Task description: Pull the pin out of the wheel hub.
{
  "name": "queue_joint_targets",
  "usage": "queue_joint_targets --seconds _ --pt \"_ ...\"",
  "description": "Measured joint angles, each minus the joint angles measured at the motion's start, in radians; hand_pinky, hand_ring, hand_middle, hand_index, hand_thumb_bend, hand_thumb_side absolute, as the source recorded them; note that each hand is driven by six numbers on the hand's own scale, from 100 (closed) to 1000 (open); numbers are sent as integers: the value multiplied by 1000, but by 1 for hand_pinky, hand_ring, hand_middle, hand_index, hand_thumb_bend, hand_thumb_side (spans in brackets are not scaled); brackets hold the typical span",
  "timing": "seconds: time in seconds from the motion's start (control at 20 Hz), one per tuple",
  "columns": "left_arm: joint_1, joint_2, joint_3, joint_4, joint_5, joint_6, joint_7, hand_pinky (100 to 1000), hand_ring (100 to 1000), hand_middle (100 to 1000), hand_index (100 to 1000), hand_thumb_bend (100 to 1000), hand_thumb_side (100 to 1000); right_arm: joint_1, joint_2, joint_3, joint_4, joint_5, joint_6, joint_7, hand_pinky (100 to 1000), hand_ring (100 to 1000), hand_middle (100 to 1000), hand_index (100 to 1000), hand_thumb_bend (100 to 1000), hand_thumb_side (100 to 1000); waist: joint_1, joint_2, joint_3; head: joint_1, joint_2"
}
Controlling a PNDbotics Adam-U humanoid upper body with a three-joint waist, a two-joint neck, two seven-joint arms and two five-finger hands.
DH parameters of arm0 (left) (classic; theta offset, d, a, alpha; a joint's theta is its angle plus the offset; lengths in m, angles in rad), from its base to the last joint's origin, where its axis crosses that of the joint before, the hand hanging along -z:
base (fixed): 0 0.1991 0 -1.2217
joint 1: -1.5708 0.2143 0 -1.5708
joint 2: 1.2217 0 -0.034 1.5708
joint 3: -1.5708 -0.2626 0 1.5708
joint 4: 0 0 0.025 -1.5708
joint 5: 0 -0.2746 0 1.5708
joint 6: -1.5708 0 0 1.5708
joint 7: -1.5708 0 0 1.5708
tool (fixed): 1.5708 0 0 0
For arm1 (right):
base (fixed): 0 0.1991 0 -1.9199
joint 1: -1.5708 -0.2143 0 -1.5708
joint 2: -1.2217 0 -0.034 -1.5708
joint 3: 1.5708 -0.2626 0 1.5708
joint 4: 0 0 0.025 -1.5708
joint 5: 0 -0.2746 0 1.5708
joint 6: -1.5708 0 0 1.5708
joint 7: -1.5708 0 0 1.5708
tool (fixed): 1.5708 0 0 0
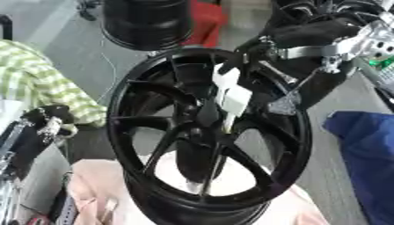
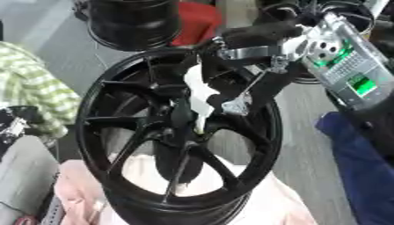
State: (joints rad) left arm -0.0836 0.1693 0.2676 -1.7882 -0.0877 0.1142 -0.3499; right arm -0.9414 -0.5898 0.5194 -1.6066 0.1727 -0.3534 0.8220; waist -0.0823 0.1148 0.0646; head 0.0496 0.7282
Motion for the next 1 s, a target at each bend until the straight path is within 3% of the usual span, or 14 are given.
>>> queue_joint_targets --seconds 1.0 --pt "-5 0 -5 -1 0 -1 -2 651 725 623 732 136 529 19 -5 17 -9 26 4 4 742 700 848 936 100 299 0 3 5 -1 0"
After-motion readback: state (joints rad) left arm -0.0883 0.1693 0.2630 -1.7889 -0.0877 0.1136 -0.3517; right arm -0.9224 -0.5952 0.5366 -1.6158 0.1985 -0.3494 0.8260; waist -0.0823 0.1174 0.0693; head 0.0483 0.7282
